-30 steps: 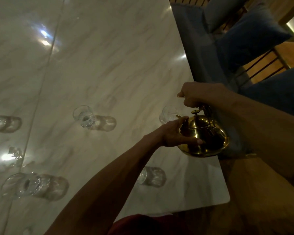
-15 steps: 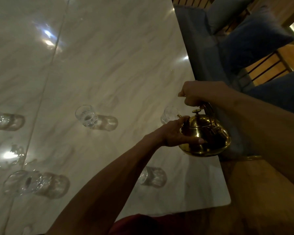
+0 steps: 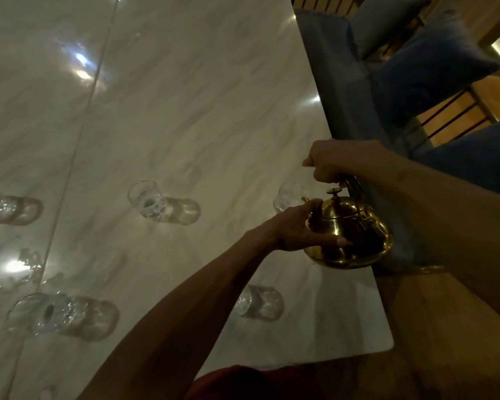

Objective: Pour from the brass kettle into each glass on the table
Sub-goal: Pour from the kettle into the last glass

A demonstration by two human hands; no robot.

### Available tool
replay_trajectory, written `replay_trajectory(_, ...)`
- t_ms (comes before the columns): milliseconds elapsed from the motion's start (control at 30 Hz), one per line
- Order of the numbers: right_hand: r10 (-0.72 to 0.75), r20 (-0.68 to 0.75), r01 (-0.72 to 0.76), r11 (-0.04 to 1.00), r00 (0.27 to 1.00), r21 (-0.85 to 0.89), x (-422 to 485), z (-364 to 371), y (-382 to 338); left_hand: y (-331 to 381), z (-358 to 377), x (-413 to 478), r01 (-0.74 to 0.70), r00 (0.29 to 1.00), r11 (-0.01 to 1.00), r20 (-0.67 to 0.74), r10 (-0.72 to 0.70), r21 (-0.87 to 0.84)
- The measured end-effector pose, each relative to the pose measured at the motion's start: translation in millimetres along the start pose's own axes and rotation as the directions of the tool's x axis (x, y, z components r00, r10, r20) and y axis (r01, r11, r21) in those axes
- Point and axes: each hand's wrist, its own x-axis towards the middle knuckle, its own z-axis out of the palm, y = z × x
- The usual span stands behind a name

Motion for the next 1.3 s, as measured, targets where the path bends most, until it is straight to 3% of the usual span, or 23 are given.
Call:
replay_trajectory(800,0.002,-0.052,-0.001,1.0,0.999,0.015,-21,-3,-5,3,-3,-8,0.007,1.0,0.999,-0.03,-0.006,0.032)
replay_trajectory(1033,0.003,-0.172,0.01,0.997,0.985,0.072,-51,7,-7,1,-7,-22,0.005,0.999,0.996,-0.044,-0.001,0.09)
replay_trajectory(1300,0.013,-0.327,0.047,0.983,0.945,0.176,-100,19,-36,1,-18,-60,-0.095,0.993,0.978,-0.049,0.105,0.185)
